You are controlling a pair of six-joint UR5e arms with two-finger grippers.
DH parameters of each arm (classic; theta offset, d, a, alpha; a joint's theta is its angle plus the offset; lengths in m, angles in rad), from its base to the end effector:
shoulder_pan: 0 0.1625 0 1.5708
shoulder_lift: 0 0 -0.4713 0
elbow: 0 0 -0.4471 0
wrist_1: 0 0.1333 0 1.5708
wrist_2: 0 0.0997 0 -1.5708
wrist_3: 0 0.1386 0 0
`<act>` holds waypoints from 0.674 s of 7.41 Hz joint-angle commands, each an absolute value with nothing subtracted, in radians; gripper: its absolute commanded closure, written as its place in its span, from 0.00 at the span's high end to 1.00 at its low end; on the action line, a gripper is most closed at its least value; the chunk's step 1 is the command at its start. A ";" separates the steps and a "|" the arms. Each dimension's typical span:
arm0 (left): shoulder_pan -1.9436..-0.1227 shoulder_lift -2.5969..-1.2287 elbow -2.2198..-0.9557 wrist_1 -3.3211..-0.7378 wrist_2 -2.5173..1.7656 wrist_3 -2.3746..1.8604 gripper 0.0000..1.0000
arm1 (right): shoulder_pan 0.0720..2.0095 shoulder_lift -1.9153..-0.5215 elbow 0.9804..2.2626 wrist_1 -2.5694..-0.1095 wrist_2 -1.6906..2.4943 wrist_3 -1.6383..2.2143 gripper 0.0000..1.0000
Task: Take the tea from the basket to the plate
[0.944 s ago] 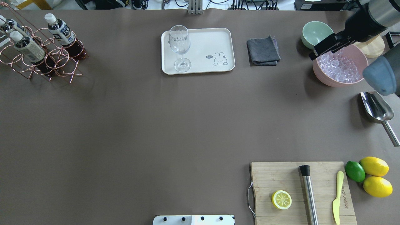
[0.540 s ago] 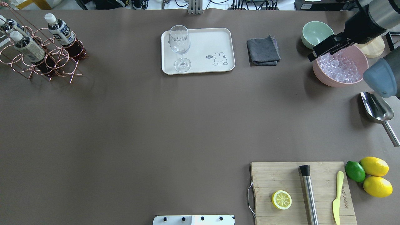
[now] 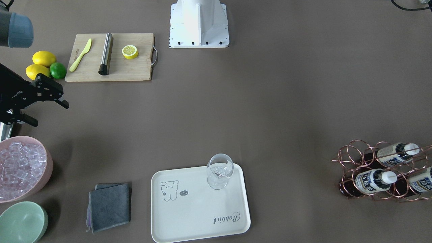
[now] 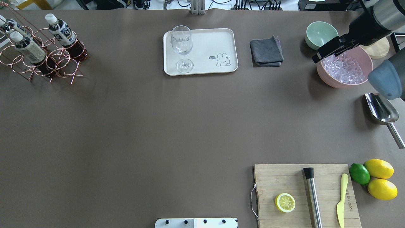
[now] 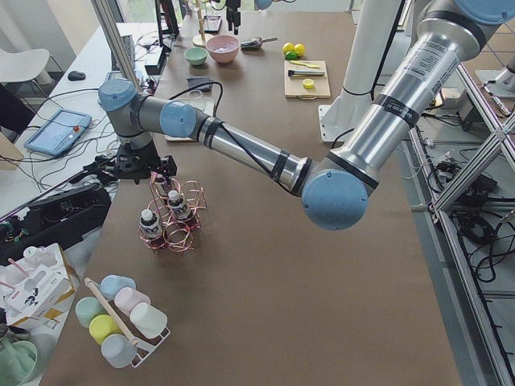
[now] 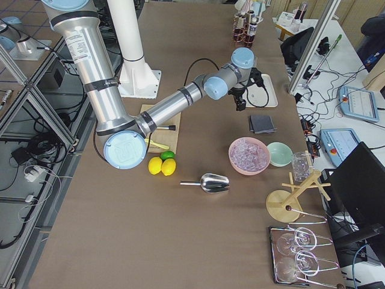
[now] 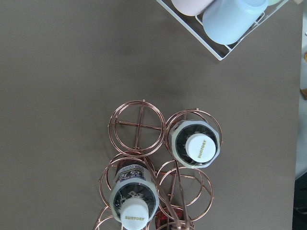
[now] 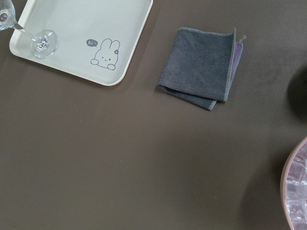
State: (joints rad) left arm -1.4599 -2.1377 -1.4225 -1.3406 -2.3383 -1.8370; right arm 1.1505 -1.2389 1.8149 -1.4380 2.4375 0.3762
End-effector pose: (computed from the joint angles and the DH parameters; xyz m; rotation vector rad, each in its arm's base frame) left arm 0.0493 -0.7775 0.4576 -0.5945 0.6458 -1.5559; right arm -0.2451 -0.6162 0.3678 0.2900 -1.0227 -0.3467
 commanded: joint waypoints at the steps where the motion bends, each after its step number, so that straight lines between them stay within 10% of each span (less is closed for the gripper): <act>1: -1.440 -2.146 -1.420 -1.342 -2.338 -1.841 0.97 | 1.150 -1.255 1.819 -1.439 2.437 0.374 1.00; 5: -1.433 -2.146 -1.420 -1.348 -2.338 -1.867 0.62 | 1.151 -1.269 1.819 -1.439 2.425 0.373 1.00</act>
